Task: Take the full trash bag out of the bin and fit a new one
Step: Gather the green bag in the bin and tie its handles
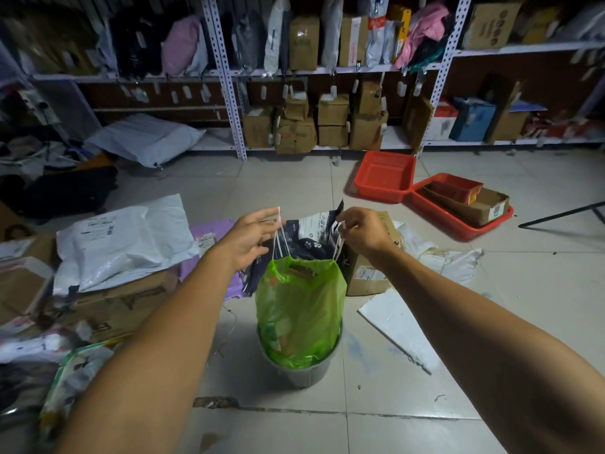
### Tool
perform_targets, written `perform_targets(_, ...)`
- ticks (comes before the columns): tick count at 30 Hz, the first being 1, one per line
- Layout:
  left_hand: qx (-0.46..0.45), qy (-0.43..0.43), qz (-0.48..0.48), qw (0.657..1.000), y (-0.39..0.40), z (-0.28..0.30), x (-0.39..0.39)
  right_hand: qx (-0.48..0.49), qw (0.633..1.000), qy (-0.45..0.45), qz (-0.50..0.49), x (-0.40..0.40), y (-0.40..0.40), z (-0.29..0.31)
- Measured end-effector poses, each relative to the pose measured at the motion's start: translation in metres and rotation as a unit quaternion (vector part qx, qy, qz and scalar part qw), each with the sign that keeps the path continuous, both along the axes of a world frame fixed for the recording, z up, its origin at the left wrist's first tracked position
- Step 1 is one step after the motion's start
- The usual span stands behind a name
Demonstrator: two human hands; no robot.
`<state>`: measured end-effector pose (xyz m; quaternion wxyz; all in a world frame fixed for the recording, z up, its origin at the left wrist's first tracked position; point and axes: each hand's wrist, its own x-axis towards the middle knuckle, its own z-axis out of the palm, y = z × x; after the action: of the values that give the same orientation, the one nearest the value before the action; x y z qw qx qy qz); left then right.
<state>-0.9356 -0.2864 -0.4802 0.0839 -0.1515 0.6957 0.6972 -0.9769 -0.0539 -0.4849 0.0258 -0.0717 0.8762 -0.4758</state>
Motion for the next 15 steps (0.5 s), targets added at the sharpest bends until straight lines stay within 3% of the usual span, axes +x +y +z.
perform_targets(8,-0.131,0.056,-0.006,0.99,0.021,-0.006,0.003,0.18,0.972,0.149,-0.022,-0.001,-0.002,0.016)
perform_targets(15,-0.171,0.1,0.004,0.98,0.026,-0.017,-0.005,0.218,0.947,0.235,0.003,-0.017,-0.006,0.017)
